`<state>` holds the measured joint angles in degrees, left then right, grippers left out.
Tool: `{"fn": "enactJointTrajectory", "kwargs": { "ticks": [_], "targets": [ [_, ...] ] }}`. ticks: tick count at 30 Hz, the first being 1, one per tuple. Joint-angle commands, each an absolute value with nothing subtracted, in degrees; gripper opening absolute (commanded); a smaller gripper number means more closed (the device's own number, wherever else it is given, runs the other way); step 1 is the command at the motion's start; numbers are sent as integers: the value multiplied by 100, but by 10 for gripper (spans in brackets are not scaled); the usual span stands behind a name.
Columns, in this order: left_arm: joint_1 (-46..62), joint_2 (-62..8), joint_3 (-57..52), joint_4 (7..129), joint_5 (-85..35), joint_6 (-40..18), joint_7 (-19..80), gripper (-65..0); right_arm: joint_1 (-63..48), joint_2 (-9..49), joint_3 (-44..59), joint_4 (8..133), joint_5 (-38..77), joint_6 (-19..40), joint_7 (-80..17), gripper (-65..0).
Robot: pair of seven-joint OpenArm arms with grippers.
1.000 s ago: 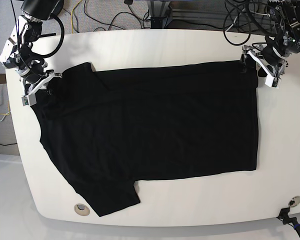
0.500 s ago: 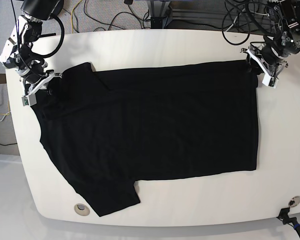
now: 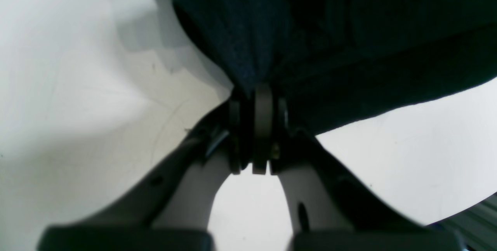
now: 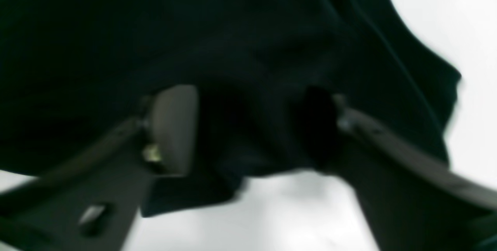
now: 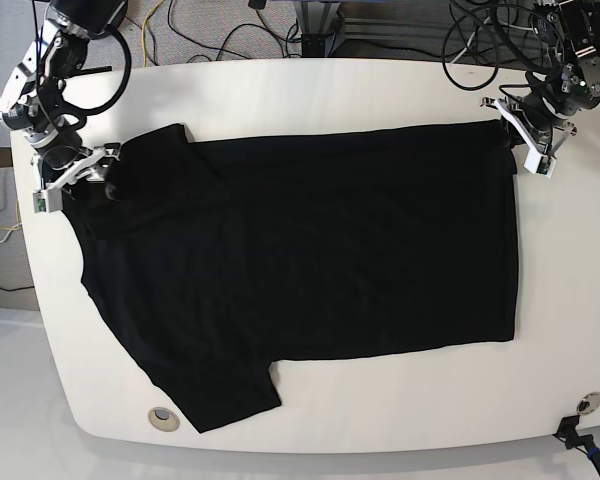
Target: Fold the T-shirt properly
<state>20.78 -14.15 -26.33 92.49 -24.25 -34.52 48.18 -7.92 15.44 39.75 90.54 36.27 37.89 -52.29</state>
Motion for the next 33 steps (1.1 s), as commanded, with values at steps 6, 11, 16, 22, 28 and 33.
{"fn": "enactJointTrajectory", "kwargs": {
  "ticks": [6,11,16,22,28,33],
  "targets": [
    [2035,-1455,-2615,9244,-2193,-3433,5200,-650,-637,1727,4620,9508,3222,3635,-5112,-157],
    [2035,-1455,-2615,9244,-2193,-3433,5200,-650,-268,2000,4840,8804,2536,3811,-5095,-157],
    [2035,-1455,-2615,9244,-2193,-3433,5200,-650,31,2079,4919,8127,1982,3899,-4611,-157],
    [2053,-1578,-2615,9244,-2202,-3433,5200,-650,145,2202,4945,7433,1930,3899,-4453,-157],
    [2044,-1578,-2615,9244,-2202,-3433,5200,-650,198,2193,4963,6967,1938,4000,-4180,-157],
    [2044,-1578,-2615,9244,-2202,-3433,5200,-650,180,2123,4963,6967,1938,4000,-4145,-157]
  ]
}}
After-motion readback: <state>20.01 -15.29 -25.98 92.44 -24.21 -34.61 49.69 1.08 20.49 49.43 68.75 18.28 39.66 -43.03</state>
